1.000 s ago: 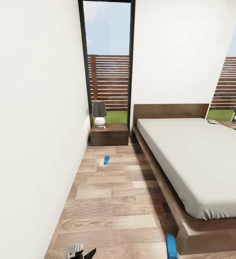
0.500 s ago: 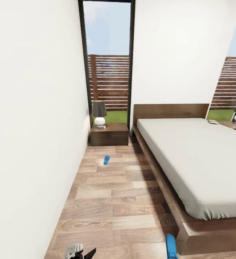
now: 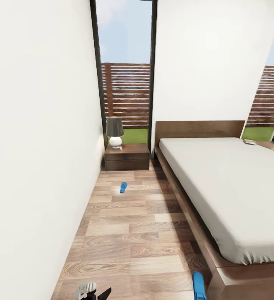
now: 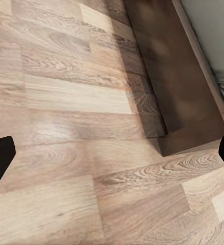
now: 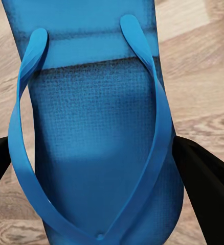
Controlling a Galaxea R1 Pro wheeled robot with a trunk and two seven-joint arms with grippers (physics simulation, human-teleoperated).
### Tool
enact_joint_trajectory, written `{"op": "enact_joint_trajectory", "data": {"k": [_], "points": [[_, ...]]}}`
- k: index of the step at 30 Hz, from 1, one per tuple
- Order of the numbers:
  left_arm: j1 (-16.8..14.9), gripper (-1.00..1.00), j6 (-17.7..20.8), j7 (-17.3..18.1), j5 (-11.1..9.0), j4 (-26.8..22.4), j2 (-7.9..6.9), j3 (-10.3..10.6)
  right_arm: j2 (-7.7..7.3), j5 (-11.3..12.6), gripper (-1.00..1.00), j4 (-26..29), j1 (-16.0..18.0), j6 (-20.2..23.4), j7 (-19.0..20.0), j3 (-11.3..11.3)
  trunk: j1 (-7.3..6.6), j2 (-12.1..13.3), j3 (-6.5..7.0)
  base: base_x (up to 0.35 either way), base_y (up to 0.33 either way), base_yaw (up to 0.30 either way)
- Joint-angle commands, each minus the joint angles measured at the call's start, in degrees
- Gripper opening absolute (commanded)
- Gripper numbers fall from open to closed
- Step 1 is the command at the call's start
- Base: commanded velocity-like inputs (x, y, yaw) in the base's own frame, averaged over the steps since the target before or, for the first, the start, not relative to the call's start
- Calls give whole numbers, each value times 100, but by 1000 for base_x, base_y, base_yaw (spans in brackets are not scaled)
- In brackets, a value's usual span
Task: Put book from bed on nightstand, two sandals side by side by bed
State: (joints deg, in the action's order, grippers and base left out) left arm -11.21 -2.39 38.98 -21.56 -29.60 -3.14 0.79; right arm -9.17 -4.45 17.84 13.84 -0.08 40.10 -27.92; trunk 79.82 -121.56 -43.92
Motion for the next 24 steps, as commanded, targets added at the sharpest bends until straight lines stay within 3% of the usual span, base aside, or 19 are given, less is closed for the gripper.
{"op": "enact_joint_trajectory", "data": {"k": [1, 15, 24], "points": [[-4, 100, -24, 14, -15, 7, -2, 9, 3, -47, -100, 0, 5, -1, 33, -47, -1, -2, -6, 8, 0, 5], [-4, 100, -24, 14, -15, 7, -2, 17, -5, -38, -100, 0, 5, -1, 33, -55, -1, -2, -6, 1, 0, 225], [-4, 100, -24, 13, -14, 7, 1, 18, -5, -38, -100, 0, 5, -1, 33, -48, -1, -2, -9, 0, 0, 35]]}}
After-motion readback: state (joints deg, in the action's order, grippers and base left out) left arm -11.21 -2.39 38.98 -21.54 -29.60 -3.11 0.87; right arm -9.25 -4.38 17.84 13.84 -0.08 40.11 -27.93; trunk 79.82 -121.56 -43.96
